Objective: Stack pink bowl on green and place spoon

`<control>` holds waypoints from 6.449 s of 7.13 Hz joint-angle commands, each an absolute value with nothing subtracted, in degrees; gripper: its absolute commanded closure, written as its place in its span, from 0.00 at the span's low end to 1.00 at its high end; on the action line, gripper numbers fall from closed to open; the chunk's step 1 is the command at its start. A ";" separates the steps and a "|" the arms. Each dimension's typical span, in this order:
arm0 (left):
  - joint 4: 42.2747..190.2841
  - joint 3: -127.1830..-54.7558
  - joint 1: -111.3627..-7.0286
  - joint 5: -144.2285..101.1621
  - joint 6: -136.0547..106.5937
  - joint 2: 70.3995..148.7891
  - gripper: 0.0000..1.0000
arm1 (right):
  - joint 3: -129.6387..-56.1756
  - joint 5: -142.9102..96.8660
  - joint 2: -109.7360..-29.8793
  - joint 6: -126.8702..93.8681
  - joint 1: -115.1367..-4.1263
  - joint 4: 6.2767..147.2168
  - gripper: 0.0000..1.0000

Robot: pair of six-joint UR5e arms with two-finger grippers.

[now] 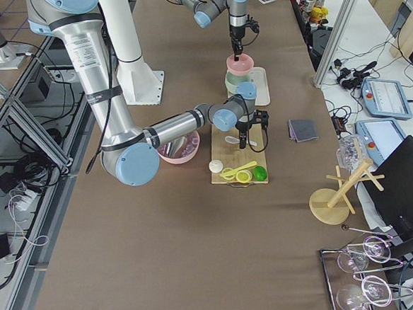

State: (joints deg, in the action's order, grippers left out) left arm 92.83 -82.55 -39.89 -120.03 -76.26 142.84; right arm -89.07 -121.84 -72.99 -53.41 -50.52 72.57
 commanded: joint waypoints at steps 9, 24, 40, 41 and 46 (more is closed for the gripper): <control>104.32 -77.25 -38.67 -119.88 -76.20 142.56 0.27 | -88.60 -121.46 -72.95 -53.88 -49.66 72.60 0.42; 103.62 -109.78 -47.37 -121.47 -61.61 108.72 0.02 | -84.37 -110.39 -44.38 -88.94 -38.76 79.72 1.00; 89.93 -99.76 -85.96 -133.77 -2.11 85.43 0.02 | -80.42 -133.95 -79.19 -2.29 -85.34 80.77 0.00; 90.35 -97.93 -86.65 -137.08 -1.85 84.56 0.02 | -80.85 -134.38 -78.84 -2.81 -85.25 80.86 0.00; 96.94 -89.84 -89.91 -138.87 1.14 85.07 0.02 | -81.12 -133.95 -79.11 -2.99 -84.81 80.07 0.00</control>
State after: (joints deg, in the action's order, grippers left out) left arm 96.22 -91.49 -89.83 -138.86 0.89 84.89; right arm -80.97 -134.15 -79.30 -3.05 -84.78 80.14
